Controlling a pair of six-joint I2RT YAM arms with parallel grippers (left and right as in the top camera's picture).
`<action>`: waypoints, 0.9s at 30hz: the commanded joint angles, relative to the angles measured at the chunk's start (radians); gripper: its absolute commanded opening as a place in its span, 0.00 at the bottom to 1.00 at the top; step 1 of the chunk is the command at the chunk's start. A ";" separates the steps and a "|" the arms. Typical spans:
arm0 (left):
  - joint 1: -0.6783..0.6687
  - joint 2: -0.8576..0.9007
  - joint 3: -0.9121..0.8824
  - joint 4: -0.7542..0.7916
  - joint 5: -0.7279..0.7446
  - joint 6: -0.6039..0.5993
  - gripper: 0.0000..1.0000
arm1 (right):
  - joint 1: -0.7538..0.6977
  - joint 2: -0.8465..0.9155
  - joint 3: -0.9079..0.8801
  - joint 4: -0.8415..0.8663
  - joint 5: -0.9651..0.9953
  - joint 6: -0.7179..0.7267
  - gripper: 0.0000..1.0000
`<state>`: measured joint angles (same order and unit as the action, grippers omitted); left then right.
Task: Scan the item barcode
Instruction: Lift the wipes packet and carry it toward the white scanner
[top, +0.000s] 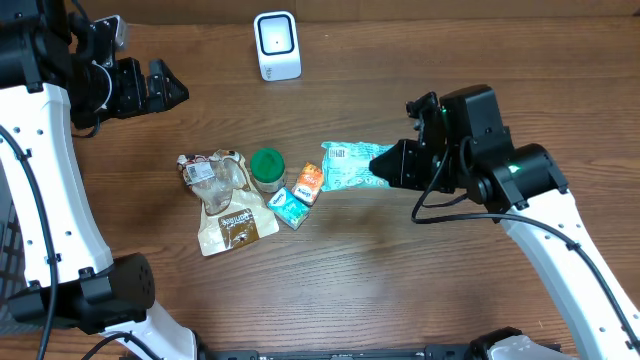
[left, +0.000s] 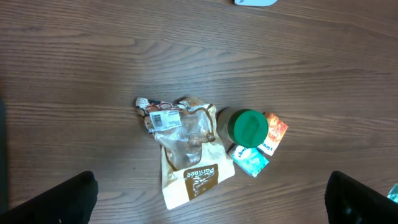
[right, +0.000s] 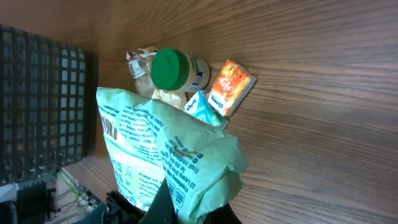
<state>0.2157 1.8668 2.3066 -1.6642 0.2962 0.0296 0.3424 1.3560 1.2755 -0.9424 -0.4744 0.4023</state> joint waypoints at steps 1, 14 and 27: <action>-0.007 -0.008 0.016 0.000 0.008 0.016 1.00 | 0.012 -0.009 0.024 0.015 0.008 0.018 0.04; -0.007 -0.008 0.016 0.000 0.008 0.016 0.99 | 0.027 0.272 0.498 -0.194 0.334 -0.064 0.04; -0.007 -0.008 0.016 0.000 0.008 0.016 1.00 | 0.211 0.808 1.114 0.063 1.200 -0.477 0.04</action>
<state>0.2157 1.8668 2.3066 -1.6634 0.2962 0.0296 0.5228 2.0941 2.3615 -0.9760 0.4221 0.1421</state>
